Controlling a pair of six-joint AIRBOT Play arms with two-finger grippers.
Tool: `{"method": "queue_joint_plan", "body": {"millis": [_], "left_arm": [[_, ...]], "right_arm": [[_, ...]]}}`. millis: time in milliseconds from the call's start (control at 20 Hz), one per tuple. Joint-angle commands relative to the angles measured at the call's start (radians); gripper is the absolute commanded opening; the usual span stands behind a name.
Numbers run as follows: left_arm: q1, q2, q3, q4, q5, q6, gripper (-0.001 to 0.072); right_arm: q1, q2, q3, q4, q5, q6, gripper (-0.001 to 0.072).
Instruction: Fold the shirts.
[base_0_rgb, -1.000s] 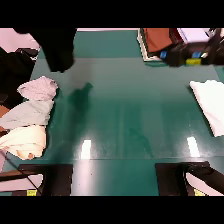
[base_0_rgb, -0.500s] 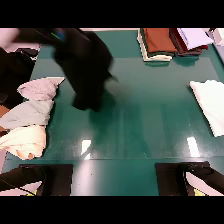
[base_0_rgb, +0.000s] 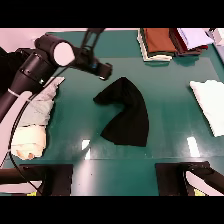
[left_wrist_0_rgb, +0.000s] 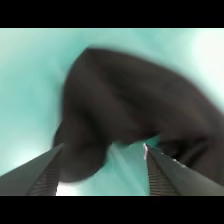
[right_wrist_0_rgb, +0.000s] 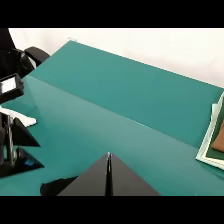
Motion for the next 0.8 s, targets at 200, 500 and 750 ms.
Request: {"method": "queue_joint_plan", "body": {"millis": [200, 500, 750], "left_arm": [[0.260, -0.033, -0.356, -0.225, 0.150, -0.011, 0.0586], [0.213, -0.189, -0.370, -0.311, 0.203, 0.040, 0.0587], [0.160, -0.235, -0.370, -0.355, 0.244, 0.053, 0.0509]], "right_arm": [[-0.002, -0.005, -0.069, 0.001, 0.026, 0.006, 0.0019], [-0.002, -0.005, -0.185, 0.005, 0.015, 0.010, 0.0019], [-0.002, -0.005, -0.248, 0.003, 0.002, 0.011, 0.0019]]}}
